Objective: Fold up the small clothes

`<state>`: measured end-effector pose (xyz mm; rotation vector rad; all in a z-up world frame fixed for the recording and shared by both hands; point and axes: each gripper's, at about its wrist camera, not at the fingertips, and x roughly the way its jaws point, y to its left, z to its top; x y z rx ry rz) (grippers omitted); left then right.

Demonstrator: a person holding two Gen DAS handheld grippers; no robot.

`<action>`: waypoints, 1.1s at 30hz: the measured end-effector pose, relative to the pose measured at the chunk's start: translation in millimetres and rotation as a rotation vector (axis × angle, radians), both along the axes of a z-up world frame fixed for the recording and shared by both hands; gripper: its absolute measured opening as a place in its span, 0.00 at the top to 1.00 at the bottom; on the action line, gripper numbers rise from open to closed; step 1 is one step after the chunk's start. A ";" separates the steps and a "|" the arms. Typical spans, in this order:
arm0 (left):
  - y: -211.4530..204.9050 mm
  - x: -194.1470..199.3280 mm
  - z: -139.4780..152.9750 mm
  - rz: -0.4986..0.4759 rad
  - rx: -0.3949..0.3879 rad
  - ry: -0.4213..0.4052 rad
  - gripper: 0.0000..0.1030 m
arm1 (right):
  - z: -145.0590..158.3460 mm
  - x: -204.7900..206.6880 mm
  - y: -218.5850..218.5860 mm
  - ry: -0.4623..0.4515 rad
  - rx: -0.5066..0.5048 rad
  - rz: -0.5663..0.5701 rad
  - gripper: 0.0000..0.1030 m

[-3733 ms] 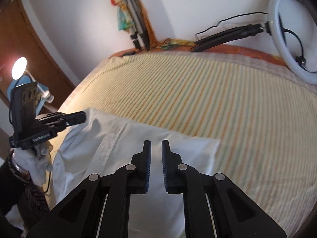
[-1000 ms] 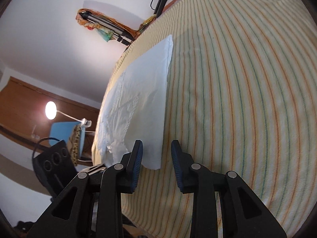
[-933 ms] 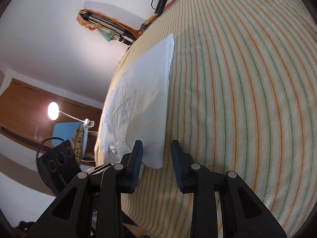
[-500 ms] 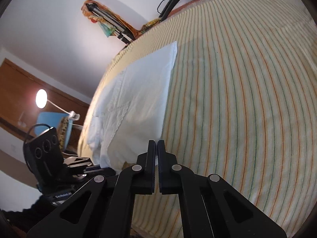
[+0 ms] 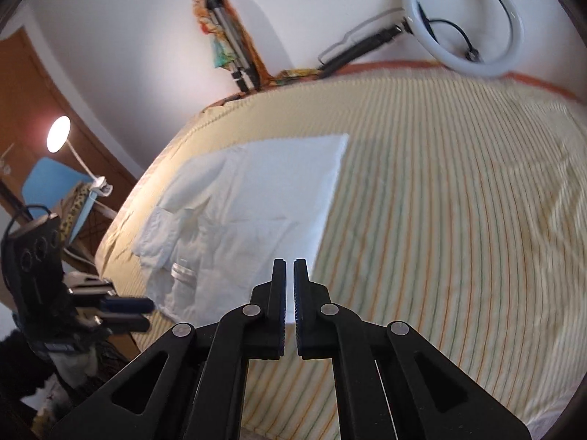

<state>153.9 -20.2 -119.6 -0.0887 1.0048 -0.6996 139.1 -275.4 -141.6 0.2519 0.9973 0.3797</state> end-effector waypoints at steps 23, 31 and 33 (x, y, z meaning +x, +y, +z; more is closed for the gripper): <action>106.4 73.8 -26.8 0.317 0.061 0.056 0.62 | -10.3 9.7 31.1 0.042 -0.079 0.165 0.60; 121.3 135.6 -57.4 0.385 -0.150 0.241 0.42 | -39.1 63.5 -14.3 0.119 0.079 -0.019 0.32; 124.0 142.9 -66.3 0.399 -0.190 0.280 0.42 | -51.0 69.8 -21.8 0.147 0.143 -0.036 0.32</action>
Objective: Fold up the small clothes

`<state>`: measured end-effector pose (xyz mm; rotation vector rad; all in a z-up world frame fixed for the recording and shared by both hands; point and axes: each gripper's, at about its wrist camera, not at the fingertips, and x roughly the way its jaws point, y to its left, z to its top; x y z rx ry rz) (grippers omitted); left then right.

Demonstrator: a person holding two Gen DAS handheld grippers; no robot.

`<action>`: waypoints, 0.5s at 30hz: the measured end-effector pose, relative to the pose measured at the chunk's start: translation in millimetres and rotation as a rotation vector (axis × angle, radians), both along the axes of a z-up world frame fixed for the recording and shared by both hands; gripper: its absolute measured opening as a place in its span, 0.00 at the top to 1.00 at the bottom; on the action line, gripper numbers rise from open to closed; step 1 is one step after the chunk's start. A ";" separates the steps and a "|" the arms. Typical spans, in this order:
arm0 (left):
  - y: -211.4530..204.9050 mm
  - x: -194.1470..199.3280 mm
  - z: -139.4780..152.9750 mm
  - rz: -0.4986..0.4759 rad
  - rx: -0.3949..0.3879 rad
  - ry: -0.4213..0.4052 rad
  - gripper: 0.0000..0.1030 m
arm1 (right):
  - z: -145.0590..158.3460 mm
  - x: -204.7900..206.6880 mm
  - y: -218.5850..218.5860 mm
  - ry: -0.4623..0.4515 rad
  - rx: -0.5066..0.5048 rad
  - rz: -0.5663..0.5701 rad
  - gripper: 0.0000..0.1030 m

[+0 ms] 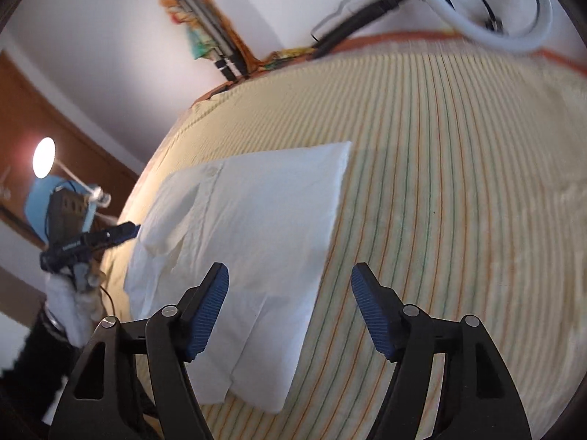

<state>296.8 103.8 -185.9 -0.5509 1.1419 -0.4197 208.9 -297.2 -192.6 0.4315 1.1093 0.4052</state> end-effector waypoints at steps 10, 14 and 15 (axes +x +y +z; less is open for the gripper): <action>-19.4 18.4 -13.8 -0.030 -0.027 0.031 0.71 | -24.6 15.5 4.1 0.049 0.149 -0.005 0.62; -38.6 8.4 1.6 -0.052 0.101 -0.053 0.87 | -20.2 14.9 14.7 0.049 0.095 0.008 0.77; -43.9 5.1 6.6 -0.060 0.142 -0.083 0.88 | -15.6 14.7 19.6 0.036 0.057 0.012 0.82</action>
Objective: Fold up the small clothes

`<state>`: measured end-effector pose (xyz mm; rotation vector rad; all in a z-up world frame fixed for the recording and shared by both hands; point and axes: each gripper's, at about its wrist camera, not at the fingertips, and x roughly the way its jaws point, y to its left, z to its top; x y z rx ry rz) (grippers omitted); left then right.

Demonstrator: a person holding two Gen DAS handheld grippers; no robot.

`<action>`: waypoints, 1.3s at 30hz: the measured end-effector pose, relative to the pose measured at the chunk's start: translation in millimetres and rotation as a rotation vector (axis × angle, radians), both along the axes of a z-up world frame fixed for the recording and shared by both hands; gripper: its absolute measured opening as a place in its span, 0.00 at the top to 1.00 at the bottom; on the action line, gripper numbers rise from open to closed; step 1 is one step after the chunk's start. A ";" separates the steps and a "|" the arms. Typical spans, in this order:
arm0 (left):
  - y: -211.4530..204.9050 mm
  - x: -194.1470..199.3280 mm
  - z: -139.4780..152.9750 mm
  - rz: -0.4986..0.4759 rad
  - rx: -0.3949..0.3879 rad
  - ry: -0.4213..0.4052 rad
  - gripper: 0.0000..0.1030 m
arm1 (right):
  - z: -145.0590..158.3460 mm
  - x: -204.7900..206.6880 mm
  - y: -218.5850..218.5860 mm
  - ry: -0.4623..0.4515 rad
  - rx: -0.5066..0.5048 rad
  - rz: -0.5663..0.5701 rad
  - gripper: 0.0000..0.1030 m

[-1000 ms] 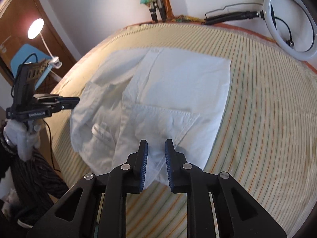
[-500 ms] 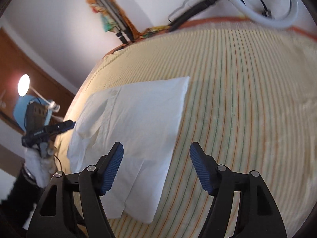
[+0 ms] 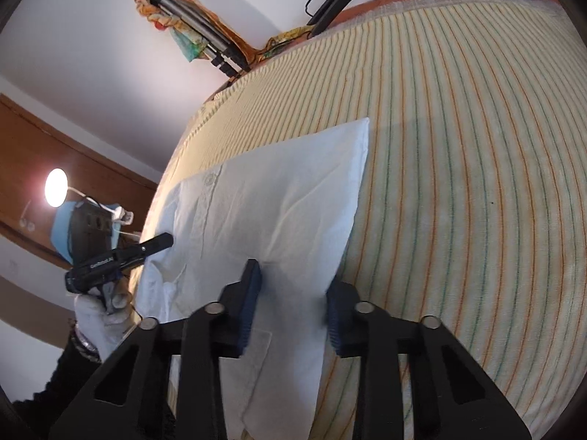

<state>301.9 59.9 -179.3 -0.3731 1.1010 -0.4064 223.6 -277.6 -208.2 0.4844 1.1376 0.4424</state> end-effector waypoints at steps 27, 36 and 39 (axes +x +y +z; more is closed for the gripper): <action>-130.5 -62.2 103.7 -0.203 0.225 -0.405 0.91 | 119.1 -61.1 4.5 -0.329 -0.369 0.029 0.91; -221.1 -19.3 106.6 -0.282 0.144 -0.402 0.91 | 133.4 -60.6 -65.3 -0.324 -0.427 -0.085 0.91; -256.2 -0.8 107.5 -0.305 0.129 -0.417 0.91 | 140.2 -52.4 -91.3 -0.327 -0.464 -0.122 0.91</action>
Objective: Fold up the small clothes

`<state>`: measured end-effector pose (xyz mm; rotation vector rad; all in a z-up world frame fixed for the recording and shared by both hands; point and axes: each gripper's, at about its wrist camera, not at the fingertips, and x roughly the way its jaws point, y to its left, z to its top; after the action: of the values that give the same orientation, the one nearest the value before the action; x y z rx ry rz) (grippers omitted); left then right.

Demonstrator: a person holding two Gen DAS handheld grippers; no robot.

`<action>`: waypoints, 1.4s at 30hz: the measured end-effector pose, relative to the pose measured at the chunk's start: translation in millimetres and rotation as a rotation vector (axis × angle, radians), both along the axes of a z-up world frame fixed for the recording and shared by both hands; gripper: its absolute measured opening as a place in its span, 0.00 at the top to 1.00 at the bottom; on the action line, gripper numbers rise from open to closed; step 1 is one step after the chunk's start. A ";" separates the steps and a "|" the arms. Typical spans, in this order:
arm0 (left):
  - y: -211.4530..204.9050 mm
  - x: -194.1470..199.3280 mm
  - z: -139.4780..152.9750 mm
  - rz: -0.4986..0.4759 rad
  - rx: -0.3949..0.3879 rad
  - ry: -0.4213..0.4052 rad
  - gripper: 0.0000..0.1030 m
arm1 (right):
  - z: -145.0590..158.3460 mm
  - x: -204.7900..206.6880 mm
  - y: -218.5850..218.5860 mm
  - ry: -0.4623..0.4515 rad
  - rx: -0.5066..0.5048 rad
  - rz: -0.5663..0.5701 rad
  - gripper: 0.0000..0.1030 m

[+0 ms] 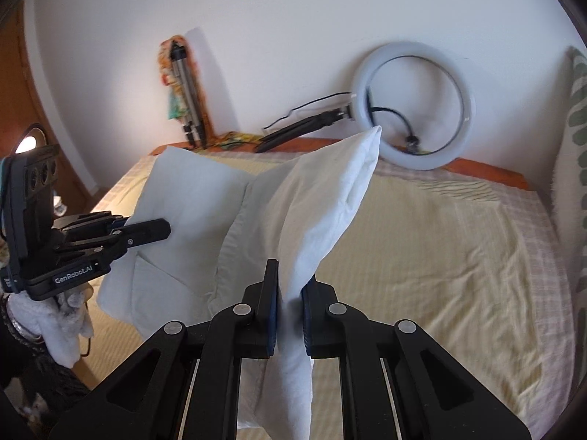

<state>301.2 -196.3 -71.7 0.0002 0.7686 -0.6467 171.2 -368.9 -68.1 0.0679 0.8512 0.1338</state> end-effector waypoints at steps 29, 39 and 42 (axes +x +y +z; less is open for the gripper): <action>-156.5 134.8 -66.8 0.036 0.124 -0.007 0.59 | -65.2 120.3 -168.6 0.089 -0.237 -0.404 0.75; -124.0 98.4 -28.1 0.032 0.119 -0.074 0.45 | -34.1 94.3 -147.9 0.028 -0.204 -0.398 0.59; -112.8 80.4 -10.0 0.030 0.110 -0.098 0.45 | -21.8 83.4 -135.9 0.010 -0.205 -0.386 0.59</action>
<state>381.6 -309.1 -81.7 0.1199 0.7073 -0.5717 254.6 -504.8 -89.9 0.0395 0.8434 -0.3159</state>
